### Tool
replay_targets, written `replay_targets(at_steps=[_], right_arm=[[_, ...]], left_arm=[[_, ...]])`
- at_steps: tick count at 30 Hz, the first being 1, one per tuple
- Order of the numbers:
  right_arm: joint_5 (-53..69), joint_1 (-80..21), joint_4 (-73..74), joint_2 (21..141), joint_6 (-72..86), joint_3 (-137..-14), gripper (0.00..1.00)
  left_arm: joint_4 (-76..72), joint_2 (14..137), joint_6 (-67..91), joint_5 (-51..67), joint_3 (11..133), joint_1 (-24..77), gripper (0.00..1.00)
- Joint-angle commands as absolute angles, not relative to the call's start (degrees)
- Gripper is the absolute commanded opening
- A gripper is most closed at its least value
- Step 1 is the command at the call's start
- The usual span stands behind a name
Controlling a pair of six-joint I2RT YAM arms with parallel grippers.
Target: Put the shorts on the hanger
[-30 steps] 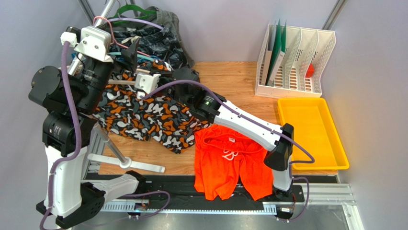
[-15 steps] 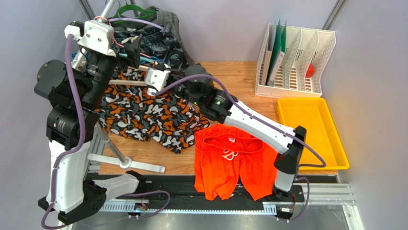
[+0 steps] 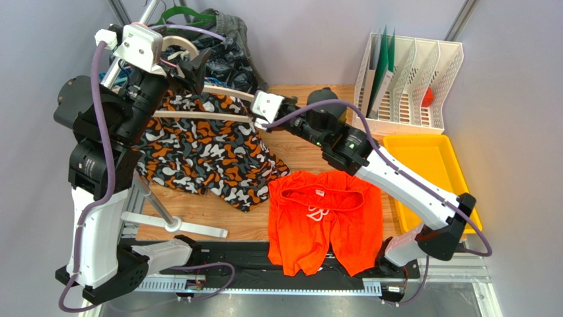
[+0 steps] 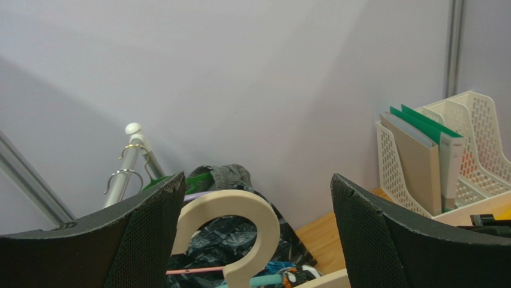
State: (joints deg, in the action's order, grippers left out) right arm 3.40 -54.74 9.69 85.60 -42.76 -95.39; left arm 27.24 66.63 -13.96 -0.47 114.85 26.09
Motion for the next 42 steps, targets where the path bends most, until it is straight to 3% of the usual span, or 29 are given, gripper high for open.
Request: replay_targets(at_steps=[1,10,19,25,33,42], right_arm=[[5.5,-51.8,11.1,78.2,-40.2,-91.4,0.00],[14.4,-42.8,27.3,57.9,-39.1,-77.8,0.00],[4.6,-40.3,42.0,34.7,-37.4,-61.2,0.00],[0.1,-40.3,50.2,23.7,-35.5,-53.9,0.00],[-0.8,-39.3,57.2,17.8,-37.4,-53.0,0.00],[5.2,-39.3,58.4,18.5,-41.0,-54.2,0.00]], left_arm=[[26.5,67.8,-9.6,4.9,116.5,25.7,0.94],[25.3,69.7,-1.8,30.9,113.3,25.7,0.96],[31.9,71.4,-7.5,52.6,104.5,25.8,0.95],[48.3,70.6,-28.1,53.7,95.9,27.8,0.91],[50.4,68.0,-36.4,53.4,82.0,28.0,0.90],[53.7,71.6,-44.4,47.2,76.6,34.2,0.87]])
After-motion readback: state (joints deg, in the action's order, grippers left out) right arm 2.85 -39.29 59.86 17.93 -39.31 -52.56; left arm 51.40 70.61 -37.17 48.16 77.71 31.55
